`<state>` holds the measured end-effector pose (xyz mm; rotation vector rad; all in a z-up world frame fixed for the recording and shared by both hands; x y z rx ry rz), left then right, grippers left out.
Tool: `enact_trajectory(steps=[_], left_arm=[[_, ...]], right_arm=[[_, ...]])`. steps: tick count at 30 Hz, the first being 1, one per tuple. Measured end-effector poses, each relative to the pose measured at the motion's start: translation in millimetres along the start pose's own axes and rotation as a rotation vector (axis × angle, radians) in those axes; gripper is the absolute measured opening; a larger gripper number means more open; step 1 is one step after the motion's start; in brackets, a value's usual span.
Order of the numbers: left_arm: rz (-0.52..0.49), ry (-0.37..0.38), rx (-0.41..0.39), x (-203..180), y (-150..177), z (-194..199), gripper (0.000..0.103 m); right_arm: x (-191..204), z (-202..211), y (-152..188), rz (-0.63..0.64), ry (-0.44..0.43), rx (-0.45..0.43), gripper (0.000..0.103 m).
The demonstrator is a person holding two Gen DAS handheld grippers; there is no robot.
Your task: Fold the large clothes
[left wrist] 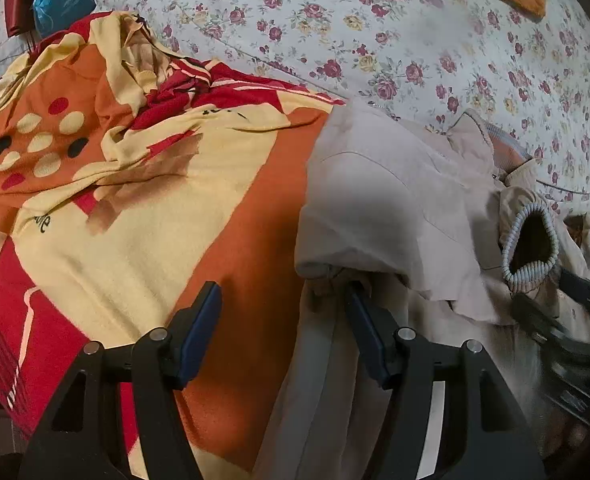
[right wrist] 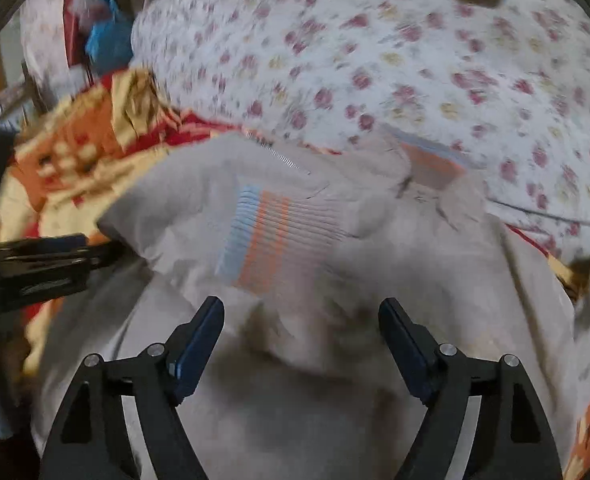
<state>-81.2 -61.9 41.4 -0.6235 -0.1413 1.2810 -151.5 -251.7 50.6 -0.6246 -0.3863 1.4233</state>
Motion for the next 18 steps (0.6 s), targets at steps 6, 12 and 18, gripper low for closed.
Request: enact_trajectory(steps=[6,12,18], left_arm=[[0.011,0.014,0.001,3,0,2,0.064],[-0.014,-0.034,0.014,-1,2,-6,0.064],[0.000,-0.060,0.000,4,-1,-8,0.071]], right_arm=[[-64,0,0,-0.348,-0.203,0.001,0.016],[-160,39,24,-0.561,-0.083,-0.085,0.015],[-180,8,55,-0.641,-0.031,0.020,0.015]])
Point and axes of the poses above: each gripper's, at about its wrist camera, not at the fingertips, and z roughly against the way its jaws point, x to its left, y to its underside, the point moved 1 cm from there along -z, roughly the way its jaws point, and after that the axes turned 11 degrees about y, right-handed, at the moved point
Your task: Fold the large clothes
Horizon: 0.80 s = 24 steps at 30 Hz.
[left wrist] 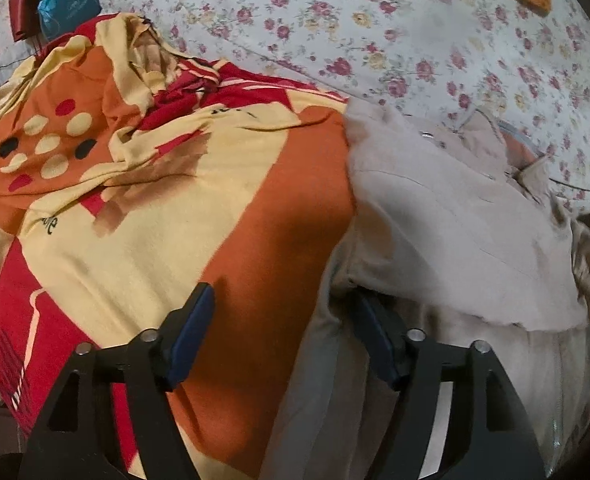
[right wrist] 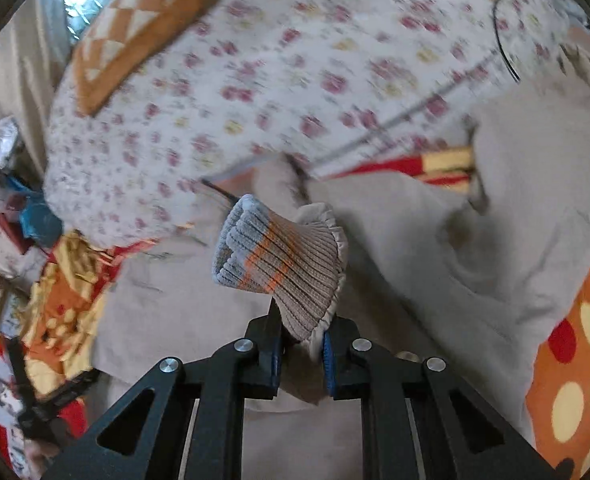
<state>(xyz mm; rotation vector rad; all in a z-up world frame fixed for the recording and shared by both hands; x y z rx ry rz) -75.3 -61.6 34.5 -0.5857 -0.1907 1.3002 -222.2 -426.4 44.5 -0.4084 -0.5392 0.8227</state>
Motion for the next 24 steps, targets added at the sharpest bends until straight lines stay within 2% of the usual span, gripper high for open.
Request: enact_trajectory(steps=[2,3,4,5,6,9,12,14,17,19,21,24], left_arm=[[0.032,0.000,0.011,6,-2,-1,0.073],[0.049,0.015,0.010,9,-2,1,0.073],[0.061,0.024,0.010,11,-2,2,0.073],[0.063,0.025,0.018,12,-1,3,0.073],[0.064,0.024,0.028,13,-1,4,0.073],[0.044,0.001,-0.010,10,0,20,0.073],[-0.002,-0.055,-0.117,5,-9,45,0.073],[-0.004,-0.043,-0.161,0,-14,56,0.073],[-0.013,0.022,-0.117,-12,-20,51,0.073],[-0.029,0.063,-0.066,-26,-21,39,0.074],[-0.062,0.063,-0.038,-40,-21,26,0.074],[-0.093,0.034,-0.018,-57,-21,4,0.074]], right_arm=[[-11,-7,1,-0.030,0.001,0.037,0.015],[-15,-8,1,-0.048,0.000,0.044,0.021],[-19,-9,0,-0.062,0.007,0.052,0.028],[-24,-9,-1,-0.079,0.031,0.071,0.044],[-28,-9,-1,-0.097,0.053,0.088,0.054],[-46,11,-11,-0.132,0.122,0.049,0.053],[-54,45,-14,-0.096,0.181,-0.042,0.054],[-49,61,-13,-0.060,0.150,-0.074,0.054],[-26,64,-14,0.028,0.013,-0.063,0.053],[-4,53,-12,0.116,-0.023,-0.034,0.051],[8,36,-12,0.185,0.015,-0.017,0.049],[3,9,-14,0.197,0.115,-0.002,0.044]])
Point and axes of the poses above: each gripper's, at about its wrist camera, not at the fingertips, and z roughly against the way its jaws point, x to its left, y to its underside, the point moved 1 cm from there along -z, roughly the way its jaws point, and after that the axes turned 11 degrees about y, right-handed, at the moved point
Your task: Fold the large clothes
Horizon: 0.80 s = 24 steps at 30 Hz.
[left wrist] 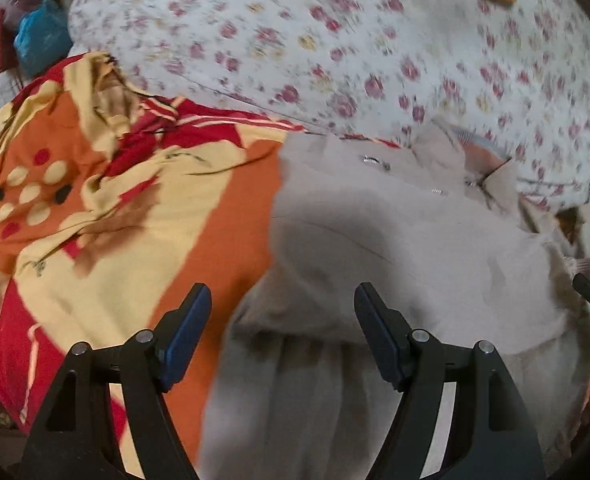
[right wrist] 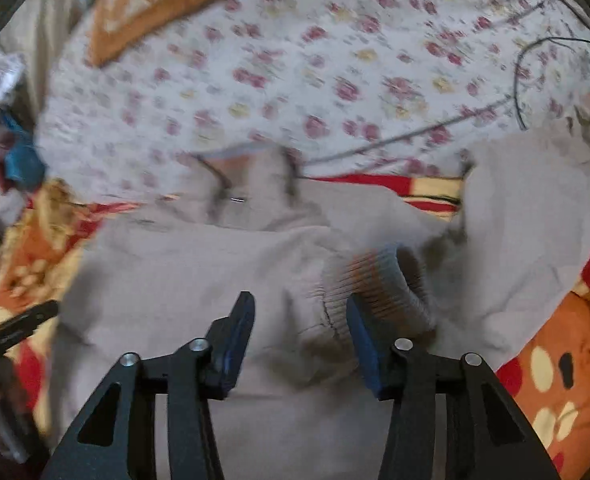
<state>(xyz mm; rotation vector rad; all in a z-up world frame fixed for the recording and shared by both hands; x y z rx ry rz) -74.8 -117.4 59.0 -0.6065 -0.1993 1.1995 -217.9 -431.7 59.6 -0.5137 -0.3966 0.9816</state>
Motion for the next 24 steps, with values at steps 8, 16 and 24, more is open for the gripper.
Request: enact_trajectory(steps=[8,16,24], left_arm=[[0.011,-0.048,0.019,7,8,-37,0.080],[-0.004,-0.055,0.016,7,10,-31,0.080],[-0.042,-0.080,-0.005,2,14,-20,0.080]], right_arm=[[1,-54,3,0.075,0.149,-0.001,0.040],[2,-1,8,0.027,0.038,-0.045,0.049],[13,-19,29,0.102,0.055,0.111,0.050]])
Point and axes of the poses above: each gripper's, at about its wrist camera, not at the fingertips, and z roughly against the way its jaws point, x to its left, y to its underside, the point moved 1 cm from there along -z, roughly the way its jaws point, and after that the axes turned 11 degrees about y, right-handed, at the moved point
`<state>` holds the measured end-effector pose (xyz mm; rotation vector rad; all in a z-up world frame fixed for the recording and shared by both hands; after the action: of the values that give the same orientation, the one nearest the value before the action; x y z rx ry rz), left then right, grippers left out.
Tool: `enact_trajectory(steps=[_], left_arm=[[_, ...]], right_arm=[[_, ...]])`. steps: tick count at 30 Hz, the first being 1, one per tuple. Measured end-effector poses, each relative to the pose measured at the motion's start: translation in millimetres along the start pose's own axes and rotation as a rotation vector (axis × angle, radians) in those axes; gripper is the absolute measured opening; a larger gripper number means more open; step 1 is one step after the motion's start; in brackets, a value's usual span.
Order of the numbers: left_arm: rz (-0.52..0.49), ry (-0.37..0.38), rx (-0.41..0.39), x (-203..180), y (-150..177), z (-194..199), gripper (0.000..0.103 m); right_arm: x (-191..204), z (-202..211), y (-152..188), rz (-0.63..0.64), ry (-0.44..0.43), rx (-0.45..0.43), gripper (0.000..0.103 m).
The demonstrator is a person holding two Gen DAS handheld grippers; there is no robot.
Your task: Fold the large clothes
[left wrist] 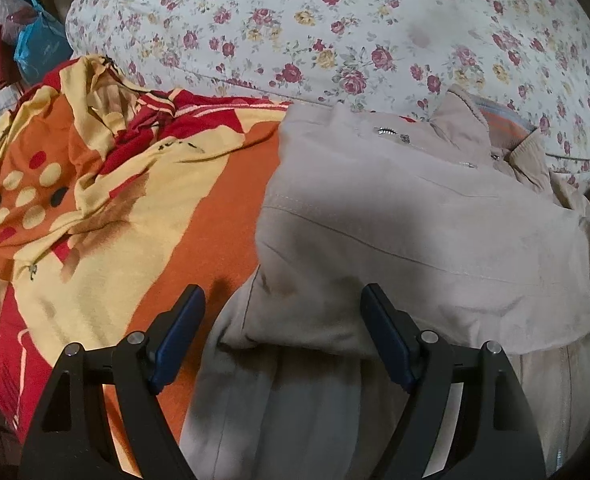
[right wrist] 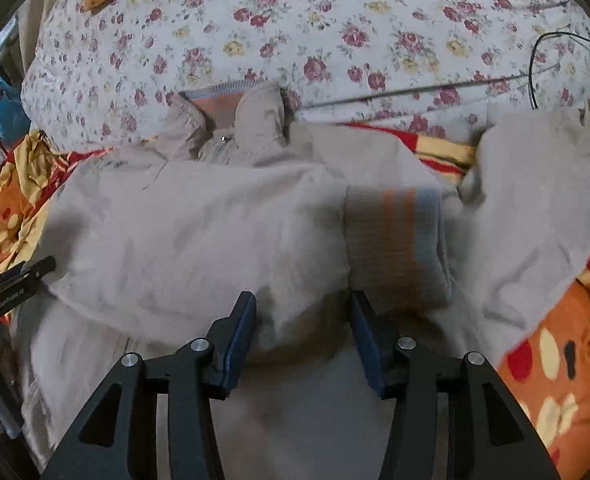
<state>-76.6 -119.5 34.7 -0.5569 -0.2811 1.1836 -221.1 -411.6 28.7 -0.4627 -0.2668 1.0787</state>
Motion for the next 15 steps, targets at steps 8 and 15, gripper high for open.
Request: enact_trajectory(steps=[8,15], left_arm=[[-0.028,0.025,-0.040,-12,3,20,0.080],[-0.059,0.051,-0.060,-26,7,27,0.080]], right_arm=[[-14,51,20,-0.115,-0.074,-0.070,0.063],[-13,48,19,-0.130,-0.076,-0.119,0.064]])
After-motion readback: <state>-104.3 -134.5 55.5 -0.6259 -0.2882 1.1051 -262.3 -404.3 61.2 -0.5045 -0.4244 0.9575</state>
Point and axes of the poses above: each gripper's, at about its wrist camera, not at the fingertips, and z roughly against the way its jaws point, x to its left, y to its underside, the point moved 1 cm from there along -z, roughly the way its jaws point, and after that the axes turned 11 degrees about y, right-handed, at the moved point
